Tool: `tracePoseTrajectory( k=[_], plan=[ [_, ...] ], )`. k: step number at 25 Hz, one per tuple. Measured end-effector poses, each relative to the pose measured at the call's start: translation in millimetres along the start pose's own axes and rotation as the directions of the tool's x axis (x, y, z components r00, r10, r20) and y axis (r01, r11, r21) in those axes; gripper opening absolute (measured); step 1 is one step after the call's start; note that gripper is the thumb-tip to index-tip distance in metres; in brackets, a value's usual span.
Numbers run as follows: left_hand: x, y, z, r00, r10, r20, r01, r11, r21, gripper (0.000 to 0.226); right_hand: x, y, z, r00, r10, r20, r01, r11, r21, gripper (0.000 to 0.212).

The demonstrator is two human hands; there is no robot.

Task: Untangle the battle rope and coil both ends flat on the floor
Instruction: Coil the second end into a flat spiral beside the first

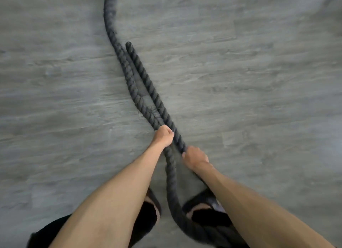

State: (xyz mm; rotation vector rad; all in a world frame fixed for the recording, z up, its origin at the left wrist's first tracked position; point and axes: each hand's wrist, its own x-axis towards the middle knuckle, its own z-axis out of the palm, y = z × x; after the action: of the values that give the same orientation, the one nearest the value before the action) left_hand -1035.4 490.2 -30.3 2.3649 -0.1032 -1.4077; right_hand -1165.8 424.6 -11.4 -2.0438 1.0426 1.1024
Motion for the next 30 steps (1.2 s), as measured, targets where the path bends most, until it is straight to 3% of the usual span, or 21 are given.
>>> tracePoseTrajectory(
  k=[3, 7, 10, 14, 17, 20, 22, 25, 26, 28, 30],
  plan=[
    [88.7, -7.6, -19.7, 0.97, 0.159, -0.186, -0.116, 0.968, 0.223, 0.036, 99.7, -34.7, -9.8, 0.958, -0.131, -0.255, 0.127, 0.991, -0.033, 0.04],
    [195.3, -9.8, -64.5, 0.855, 0.405, -0.325, -0.137, 0.779, 0.612, 0.073, 202.0, -79.1, -2.2, 0.931, -0.238, -0.278, 0.219, 0.971, -0.1, 0.059],
    [261.6, -3.6, -91.1, 0.785, 0.535, -0.312, -0.055, 0.562, 0.825, 0.085, 241.7, -91.2, 18.1, 0.91, -0.294, -0.291, 0.253, 0.952, -0.172, 0.05],
    [314.0, 23.5, -118.3, 0.784, 0.559, -0.271, 0.075, 0.348, 0.935, 0.079, 277.0, -54.4, -22.6, 0.826, -0.335, -0.452, 0.224, 0.933, -0.282, 0.041],
    [326.1, 52.9, -106.9, 0.73, 0.616, -0.297, 0.054, 0.381, 0.923, 0.059, 307.3, 6.2, -98.4, 0.766, -0.227, -0.601, 0.034, 0.948, -0.316, 0.039],
    [325.5, 86.8, -78.8, 0.708, 0.659, -0.253, -0.064, 0.416, 0.907, 0.039, 334.3, 64.1, -149.4, 0.702, -0.077, -0.708, -0.098, 0.974, -0.203, 0.036],
    [321.4, 106.8, -70.5, 0.745, 0.632, -0.216, -0.087, 0.413, 0.907, 0.049, 342.6, 88.4, -159.0, 0.67, -0.04, -0.742, -0.126, 0.978, -0.167, 0.038],
    [317.7, 113.2, -57.4, 0.725, 0.661, -0.193, -0.12, 0.398, 0.91, 0.058, 345.8, 92.5, -155.3, 0.668, -0.004, -0.744, -0.132, 0.983, -0.124, 0.044],
    [313.9, 108.7, -50.2, 0.715, 0.665, -0.217, -0.144, 0.443, 0.885, 0.058, 345.5, 85.6, -150.9, 0.674, 0.003, -0.739, -0.119, 0.987, -0.105, 0.046],
    [309.7, 101.0, -38.3, 0.742, 0.578, -0.341, -0.157, 0.643, 0.749, 0.059, 343.1, 63.4, -141.2, 0.685, 0.012, -0.728, -0.068, 0.997, -0.048, 0.049],
    [311.1, 95.7, -34.7, 0.828, 0.331, -0.453, -0.127, 0.897, 0.423, 0.068, 335.6, 40.7, -129.9, 0.721, 0.022, -0.692, -0.032, 0.999, -0.002, 0.07]
  ],
)
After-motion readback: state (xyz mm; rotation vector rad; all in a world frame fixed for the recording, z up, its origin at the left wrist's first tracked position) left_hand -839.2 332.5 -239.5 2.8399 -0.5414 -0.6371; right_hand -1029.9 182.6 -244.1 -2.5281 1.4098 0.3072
